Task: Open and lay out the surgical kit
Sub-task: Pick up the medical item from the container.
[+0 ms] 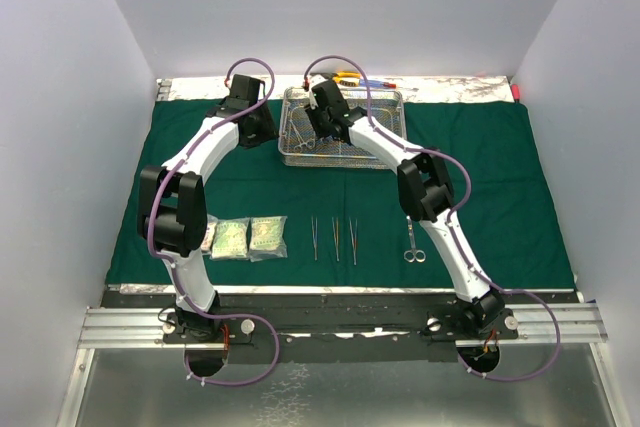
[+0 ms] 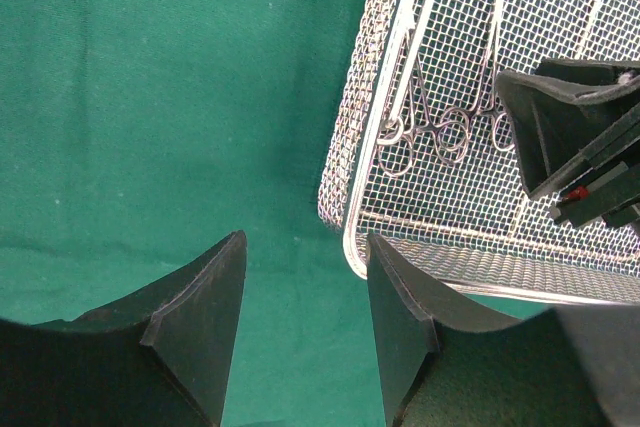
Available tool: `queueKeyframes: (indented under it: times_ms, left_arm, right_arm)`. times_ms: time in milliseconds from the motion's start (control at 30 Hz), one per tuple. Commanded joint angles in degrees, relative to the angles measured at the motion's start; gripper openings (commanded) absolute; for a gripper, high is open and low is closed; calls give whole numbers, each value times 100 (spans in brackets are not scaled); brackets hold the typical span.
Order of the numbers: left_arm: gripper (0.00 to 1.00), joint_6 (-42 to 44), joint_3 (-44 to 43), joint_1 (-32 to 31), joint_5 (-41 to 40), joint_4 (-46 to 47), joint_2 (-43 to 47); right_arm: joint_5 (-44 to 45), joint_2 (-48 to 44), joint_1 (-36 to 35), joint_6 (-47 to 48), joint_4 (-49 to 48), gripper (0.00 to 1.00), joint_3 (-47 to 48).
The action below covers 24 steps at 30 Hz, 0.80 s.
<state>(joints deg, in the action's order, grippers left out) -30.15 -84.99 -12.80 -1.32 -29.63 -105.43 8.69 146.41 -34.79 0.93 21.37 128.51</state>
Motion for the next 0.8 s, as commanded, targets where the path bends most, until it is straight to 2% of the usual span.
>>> queueKeyframes:
  times_ms: [0,167,400,667,767]
  left_arm:
    - [53,62,62,29,21,71,172]
    - [53,61,40,40,34,71,154]
    - [53,50,18,47,65,67,136]
    - [53,55,44,49,81,71,147]
    - [53,59,48,52,63,71,182]
  right_arm:
    - [-394,109,-37,-40,149,35,131]
    - [-340,254,-46,28,222,33,171]
    - [-105,386,-46,29,500,14,210]
    - [-96,382,-41,-39,796,11,240]
    - [-34,291,-9,-74,1037,1,215]
